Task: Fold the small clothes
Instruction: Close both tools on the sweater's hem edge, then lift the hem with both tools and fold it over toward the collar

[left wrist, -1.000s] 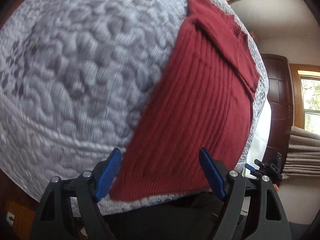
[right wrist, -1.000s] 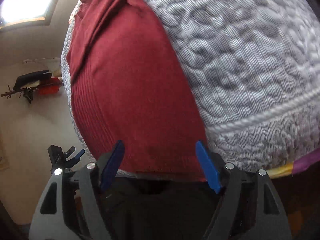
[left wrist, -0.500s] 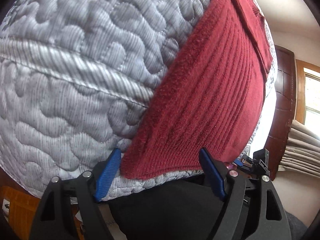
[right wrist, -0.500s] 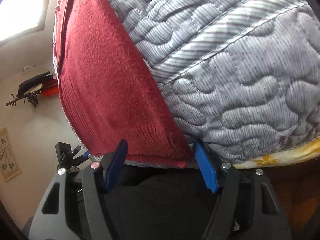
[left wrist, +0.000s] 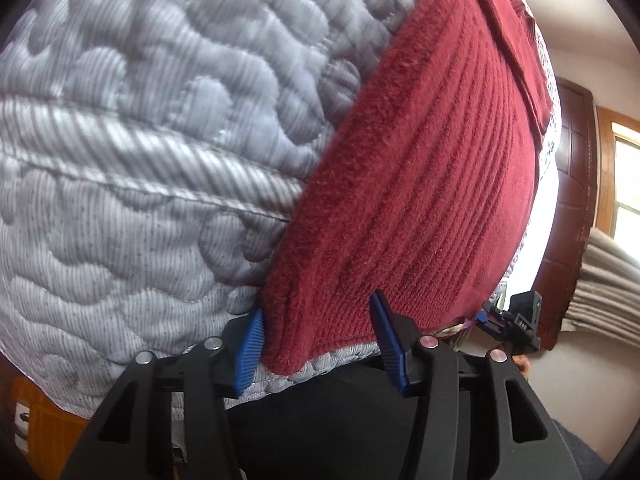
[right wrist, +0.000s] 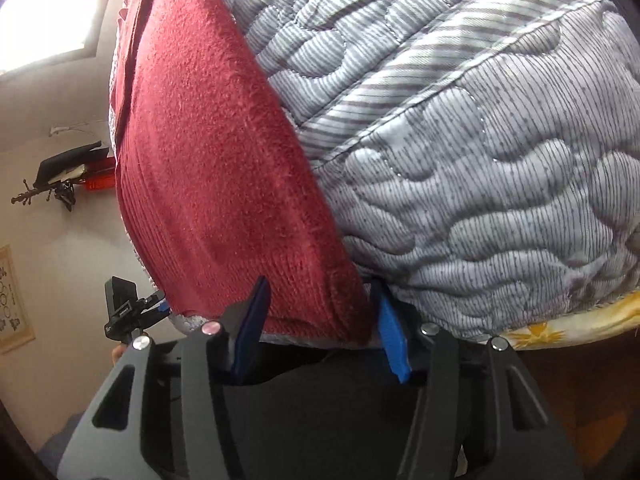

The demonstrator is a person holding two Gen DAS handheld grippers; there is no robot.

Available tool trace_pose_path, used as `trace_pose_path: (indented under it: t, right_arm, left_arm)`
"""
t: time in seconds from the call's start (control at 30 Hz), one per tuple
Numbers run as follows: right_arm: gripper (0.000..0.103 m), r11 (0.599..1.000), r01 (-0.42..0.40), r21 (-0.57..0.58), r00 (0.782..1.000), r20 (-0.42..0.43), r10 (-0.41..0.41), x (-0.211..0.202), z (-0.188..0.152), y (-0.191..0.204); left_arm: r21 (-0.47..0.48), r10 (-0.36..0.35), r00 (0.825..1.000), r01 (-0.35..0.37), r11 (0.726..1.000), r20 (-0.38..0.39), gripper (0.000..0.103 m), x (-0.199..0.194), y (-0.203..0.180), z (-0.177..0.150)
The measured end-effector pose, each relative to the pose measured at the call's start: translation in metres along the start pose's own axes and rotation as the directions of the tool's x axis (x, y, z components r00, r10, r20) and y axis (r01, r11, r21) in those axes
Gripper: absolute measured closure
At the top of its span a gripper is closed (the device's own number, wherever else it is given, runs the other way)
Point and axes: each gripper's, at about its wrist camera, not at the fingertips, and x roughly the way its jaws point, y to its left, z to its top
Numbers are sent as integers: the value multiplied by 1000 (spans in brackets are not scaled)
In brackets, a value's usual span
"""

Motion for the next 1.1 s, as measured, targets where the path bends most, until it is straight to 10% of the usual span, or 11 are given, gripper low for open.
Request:
trace_pose_path:
  t: [0.23,0.33,0.4,0.7,0.93,1.1]
  right_arm:
    - [44,1000,-14,-21,1000,-22,13,11,4,4]
    - [65,1000,-11,-18,999,-36,10,16,6,3]
    - [84,999,-30,-29,999,-45,29,14,7,5]
    - [92,989,-146,-16,989,1,146,-12,1,17]
    - [97,964,-266,5,960,91,265,-53,-4,27]
    - [98,927,-374,-10,915,156,371,-90,-7,48]
  left_arm:
    - [7,-2,1000,2,1000,8,42,-1,-4,0]
    - [-29,-10,1000,10,1000,8,57,0,8,0]
    - [-21,-7,1000,7,1000,-19,91,3,8,0]
    - [-31,-132,991,132,991,21,96,-16,7,-6]
    - [-14,-339,927,346,938,158,96,-69,1,-21]
    - [32,-465,850,472,881,250,96,-103,-14,-29]
